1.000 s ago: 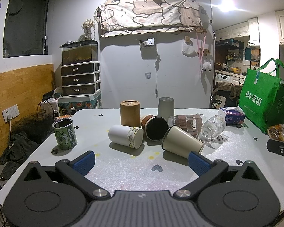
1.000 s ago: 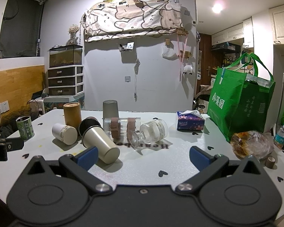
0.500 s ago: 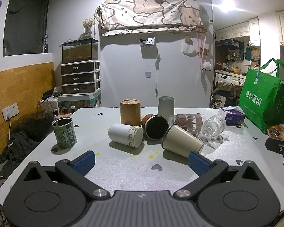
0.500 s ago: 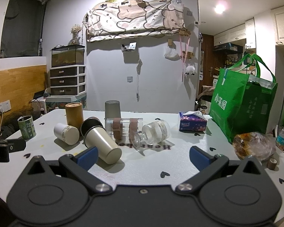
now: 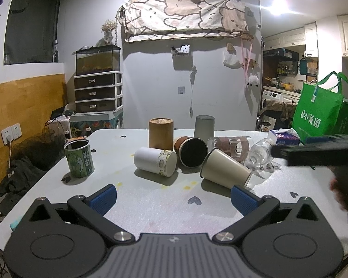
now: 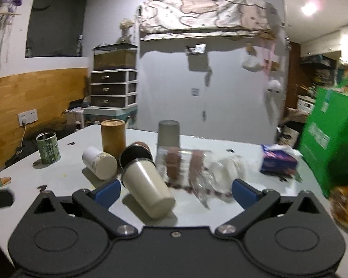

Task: Flip cup upright
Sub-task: 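Move the right gripper to the beige paper cup lying on its side and grasp it, then lift the beige cup with the right gripper and tilt it upright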

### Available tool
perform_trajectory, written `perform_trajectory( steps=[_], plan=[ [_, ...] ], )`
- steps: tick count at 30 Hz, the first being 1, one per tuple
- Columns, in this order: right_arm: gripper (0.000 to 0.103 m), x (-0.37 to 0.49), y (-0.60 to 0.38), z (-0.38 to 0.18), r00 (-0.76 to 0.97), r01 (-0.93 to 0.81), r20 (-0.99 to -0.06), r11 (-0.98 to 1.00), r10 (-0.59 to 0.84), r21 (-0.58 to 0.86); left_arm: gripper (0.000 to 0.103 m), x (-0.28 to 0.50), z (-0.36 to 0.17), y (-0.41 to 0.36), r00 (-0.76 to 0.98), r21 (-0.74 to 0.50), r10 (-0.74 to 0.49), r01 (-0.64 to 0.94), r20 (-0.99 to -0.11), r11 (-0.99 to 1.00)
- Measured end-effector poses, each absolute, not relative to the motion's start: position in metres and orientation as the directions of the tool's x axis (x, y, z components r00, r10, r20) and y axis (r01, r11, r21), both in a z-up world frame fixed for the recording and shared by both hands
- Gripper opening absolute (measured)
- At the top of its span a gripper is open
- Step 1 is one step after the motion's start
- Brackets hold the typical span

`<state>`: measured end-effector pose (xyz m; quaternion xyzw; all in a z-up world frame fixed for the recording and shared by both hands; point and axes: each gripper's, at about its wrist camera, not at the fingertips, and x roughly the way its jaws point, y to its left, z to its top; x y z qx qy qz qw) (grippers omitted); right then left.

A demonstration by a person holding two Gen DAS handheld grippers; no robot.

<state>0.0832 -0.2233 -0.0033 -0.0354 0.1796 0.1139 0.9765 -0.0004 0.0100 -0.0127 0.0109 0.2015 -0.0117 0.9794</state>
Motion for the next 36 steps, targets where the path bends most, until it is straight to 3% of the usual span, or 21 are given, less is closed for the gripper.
perform_trajectory(
  steps=[2, 19, 26, 36],
  plan=[
    [0.093, 0.106, -0.214, -0.007, 0.890, -0.273, -0.386, 0.962, 0.242, -0.025, 0.103, 0.000, -0.015, 0.012, 0.918, 0.013, -0.019, 0.027, -0.396, 1.000],
    [0.092, 0.208, -0.183, -0.082, 0.745, -0.366, -0.604, 0.930, 0.283, -0.016, 0.103, 0.000, -0.022, 0.044, 0.914, -0.024, 0.005, -0.016, -0.406, 1.000],
    [0.071, 0.205, -0.176, -0.098, 0.736, -0.363, -0.625, 0.931, 0.261, -0.040, 0.103, -0.001, -0.022, 0.044, 0.913, -0.016, 0.011, -0.019, -0.409, 1.000],
    [0.067, 0.138, -0.177, -0.090, 0.725, -0.271, -0.657, 0.962, 0.207, 0.004, 0.103, 0.001, -0.024, 0.042, 0.911, -0.026, -0.002, -0.010, -0.412, 1.000]
  ],
)
